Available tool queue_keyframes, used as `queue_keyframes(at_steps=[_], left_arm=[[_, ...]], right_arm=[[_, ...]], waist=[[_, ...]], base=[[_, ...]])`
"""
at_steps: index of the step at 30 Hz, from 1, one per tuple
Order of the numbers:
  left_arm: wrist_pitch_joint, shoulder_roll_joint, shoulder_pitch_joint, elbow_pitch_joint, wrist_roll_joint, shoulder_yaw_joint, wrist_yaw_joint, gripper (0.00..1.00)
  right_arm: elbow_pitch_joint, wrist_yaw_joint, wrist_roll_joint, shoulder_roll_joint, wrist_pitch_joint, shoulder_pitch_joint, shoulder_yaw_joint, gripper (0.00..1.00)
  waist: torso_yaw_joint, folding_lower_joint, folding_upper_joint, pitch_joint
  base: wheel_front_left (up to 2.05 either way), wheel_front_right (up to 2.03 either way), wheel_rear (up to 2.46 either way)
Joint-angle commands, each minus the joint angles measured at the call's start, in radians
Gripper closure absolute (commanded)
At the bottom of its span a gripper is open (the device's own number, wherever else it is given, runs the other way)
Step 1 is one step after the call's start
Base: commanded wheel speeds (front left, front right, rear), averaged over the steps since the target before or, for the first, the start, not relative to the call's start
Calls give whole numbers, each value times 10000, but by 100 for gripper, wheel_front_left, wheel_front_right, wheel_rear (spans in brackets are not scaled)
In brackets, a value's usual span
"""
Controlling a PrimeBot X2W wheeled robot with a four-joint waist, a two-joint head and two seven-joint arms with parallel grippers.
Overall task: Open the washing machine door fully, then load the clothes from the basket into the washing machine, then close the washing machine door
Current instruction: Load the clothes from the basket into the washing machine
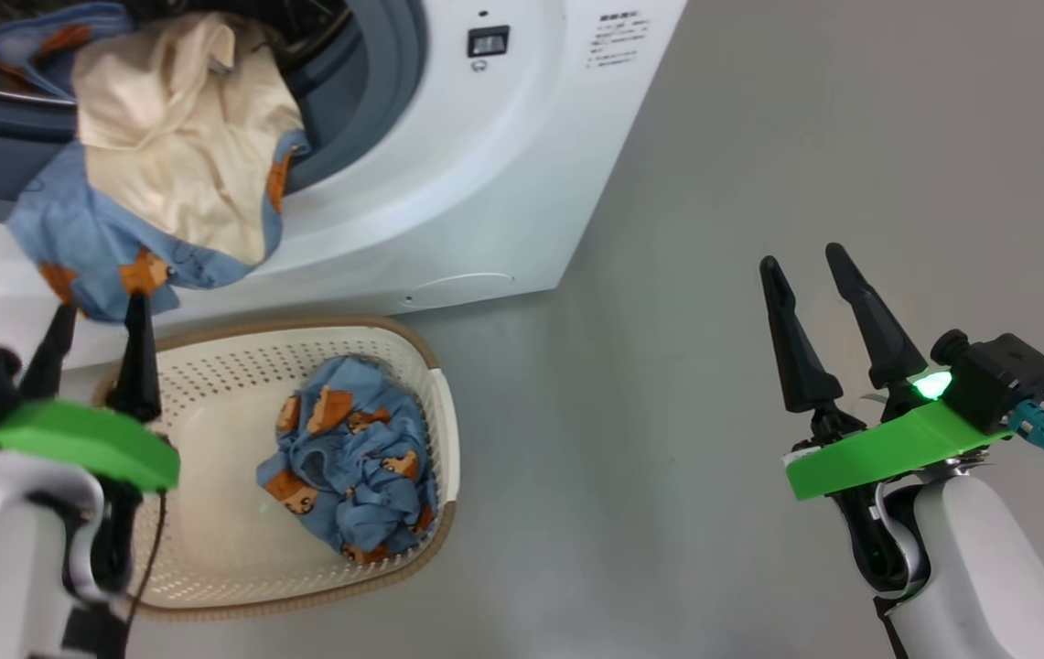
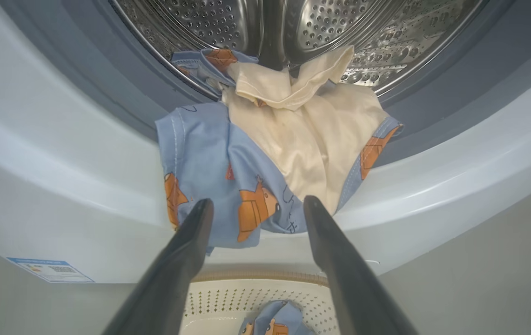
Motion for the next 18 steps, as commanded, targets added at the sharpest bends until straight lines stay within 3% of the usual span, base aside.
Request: queue_keyframes(at_steps=[1, 18], left_arm=[[-15, 385, -429, 89, -60, 214, -57, 0], [212, 1013, -3689, 4588, -507, -608, -179, 0]], right_arm=[[-245, 16, 74, 48, -48, -67, 248, 0], [-373, 16, 82, 347, -48, -363, 217, 0]], waist=[[-162, 0, 0, 146], [-916, 0, 0, 1054]], base=[[0, 0, 0], [0, 0, 0]])
